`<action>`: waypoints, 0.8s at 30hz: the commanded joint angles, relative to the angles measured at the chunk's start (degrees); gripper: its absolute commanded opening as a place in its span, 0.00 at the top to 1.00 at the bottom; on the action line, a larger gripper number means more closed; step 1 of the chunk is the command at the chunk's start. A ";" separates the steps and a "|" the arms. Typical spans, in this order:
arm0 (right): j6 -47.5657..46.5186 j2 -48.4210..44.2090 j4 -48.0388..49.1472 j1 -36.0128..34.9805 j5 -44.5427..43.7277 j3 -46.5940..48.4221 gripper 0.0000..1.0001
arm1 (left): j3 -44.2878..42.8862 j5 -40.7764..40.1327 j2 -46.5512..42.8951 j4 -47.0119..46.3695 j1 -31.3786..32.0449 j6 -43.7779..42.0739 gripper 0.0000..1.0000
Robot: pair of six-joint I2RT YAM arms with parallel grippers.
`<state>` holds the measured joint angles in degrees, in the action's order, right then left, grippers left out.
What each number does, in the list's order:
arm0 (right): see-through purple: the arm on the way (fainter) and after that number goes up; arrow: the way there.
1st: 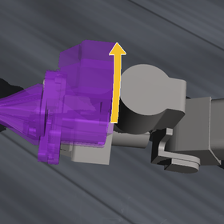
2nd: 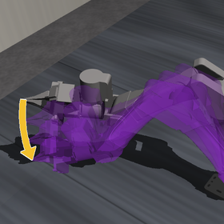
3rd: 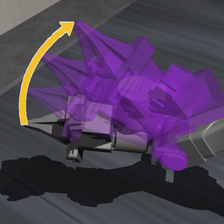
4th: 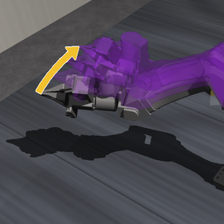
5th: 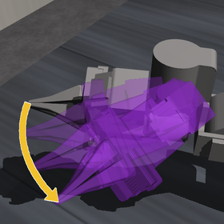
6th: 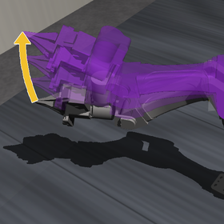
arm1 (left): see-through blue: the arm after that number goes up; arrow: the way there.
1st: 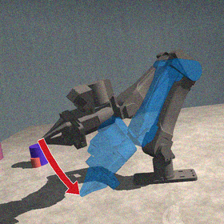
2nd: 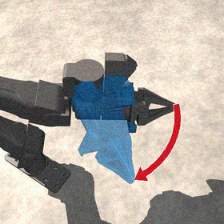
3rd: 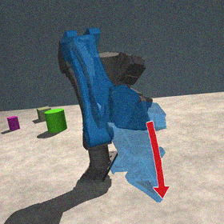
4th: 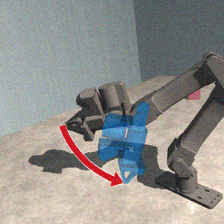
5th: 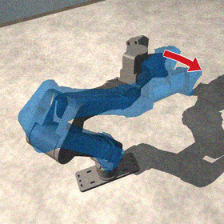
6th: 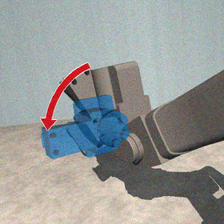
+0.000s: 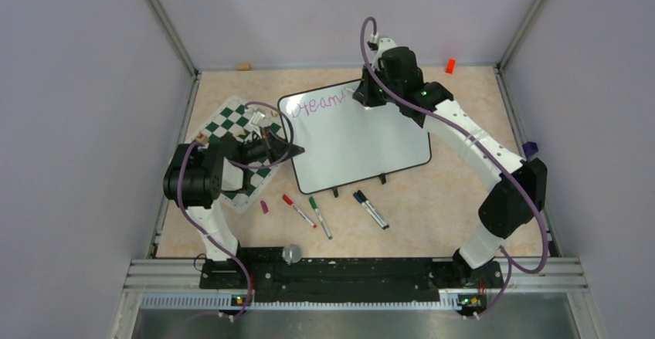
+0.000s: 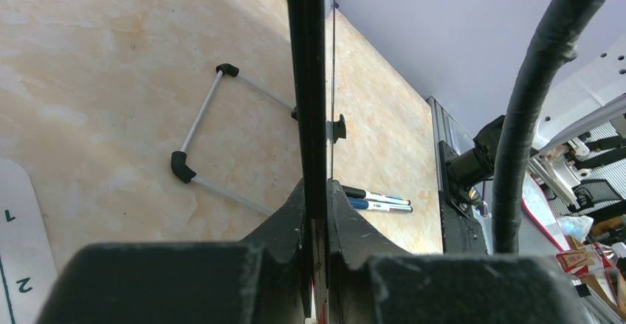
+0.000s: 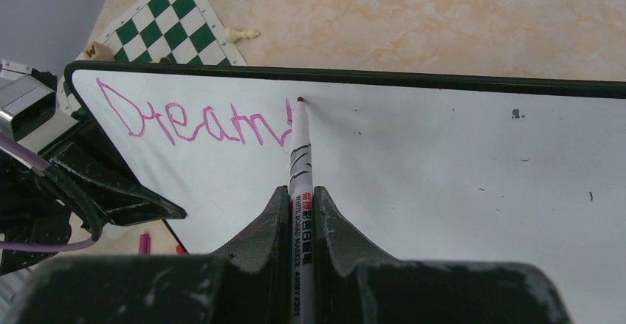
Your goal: Write a sentence on the whiteboard
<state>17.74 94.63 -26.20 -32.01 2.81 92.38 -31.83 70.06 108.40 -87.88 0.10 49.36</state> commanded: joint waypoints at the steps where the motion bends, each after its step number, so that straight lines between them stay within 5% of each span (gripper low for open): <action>1: -0.75 0.44 1.31 0.46 -0.85 3.55 1.00 | 0.50 4.36 0.85 -4.94 0.26 -3.90 1.00; 24: -0.77 2.17 0.09 0.44 1.57 3.99 1.00 | 0.59 4.27 0.79 -4.94 0.26 -4.09 1.00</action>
<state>17.56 96.18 -26.59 -32.01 3.44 94.32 -31.81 70.02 108.53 -87.81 0.10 49.56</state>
